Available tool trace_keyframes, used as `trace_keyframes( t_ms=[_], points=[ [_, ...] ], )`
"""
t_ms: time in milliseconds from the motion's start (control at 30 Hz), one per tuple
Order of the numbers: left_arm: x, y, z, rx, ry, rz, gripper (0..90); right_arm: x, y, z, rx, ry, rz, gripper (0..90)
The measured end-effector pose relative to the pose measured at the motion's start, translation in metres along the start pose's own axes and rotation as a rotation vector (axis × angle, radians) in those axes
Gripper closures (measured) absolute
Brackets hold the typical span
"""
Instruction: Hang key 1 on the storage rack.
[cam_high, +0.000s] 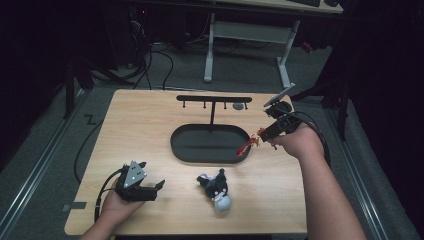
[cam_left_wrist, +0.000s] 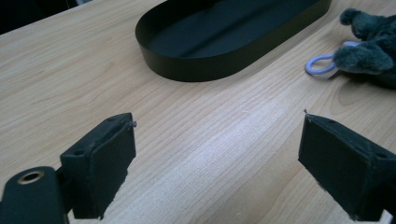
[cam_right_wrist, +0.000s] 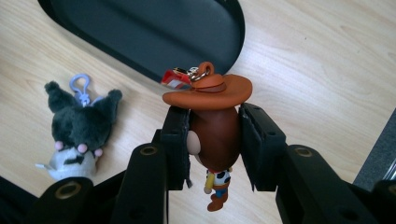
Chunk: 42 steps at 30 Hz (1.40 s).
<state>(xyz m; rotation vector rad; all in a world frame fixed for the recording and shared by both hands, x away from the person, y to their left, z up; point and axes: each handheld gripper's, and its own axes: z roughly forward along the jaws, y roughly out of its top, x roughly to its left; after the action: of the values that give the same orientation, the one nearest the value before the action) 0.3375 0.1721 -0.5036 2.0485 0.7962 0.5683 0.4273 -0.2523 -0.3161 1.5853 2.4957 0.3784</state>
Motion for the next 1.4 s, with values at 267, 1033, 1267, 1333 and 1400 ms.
trace_keyframes(
  t_ms=[267,1033,1267,1333,1400],
  points=[
    [0.003,0.001,-0.002,0.015,0.001,-0.014,5.4,-0.004,0.014,-0.004,-0.019,-0.008,0.013,64.8],
    [0.004,-0.002,-0.004,0.006,-0.012,0.007,5.7,-0.009,0.057,0.002,-0.017,-0.016,0.021,64.8],
    [0.005,-0.002,-0.003,0.006,-0.022,-0.005,5.8,-0.009,0.070,0.003,-0.007,-0.032,0.012,64.8],
    [0.005,-0.002,-0.002,0.010,-0.025,-0.003,5.8,-0.008,0.073,0.002,-0.007,-0.038,0.009,64.8],
    [0.004,-0.002,-0.002,0.017,-0.030,0.002,5.8,-0.008,0.076,0.002,-0.007,-0.040,0.003,64.8]
  ],
)
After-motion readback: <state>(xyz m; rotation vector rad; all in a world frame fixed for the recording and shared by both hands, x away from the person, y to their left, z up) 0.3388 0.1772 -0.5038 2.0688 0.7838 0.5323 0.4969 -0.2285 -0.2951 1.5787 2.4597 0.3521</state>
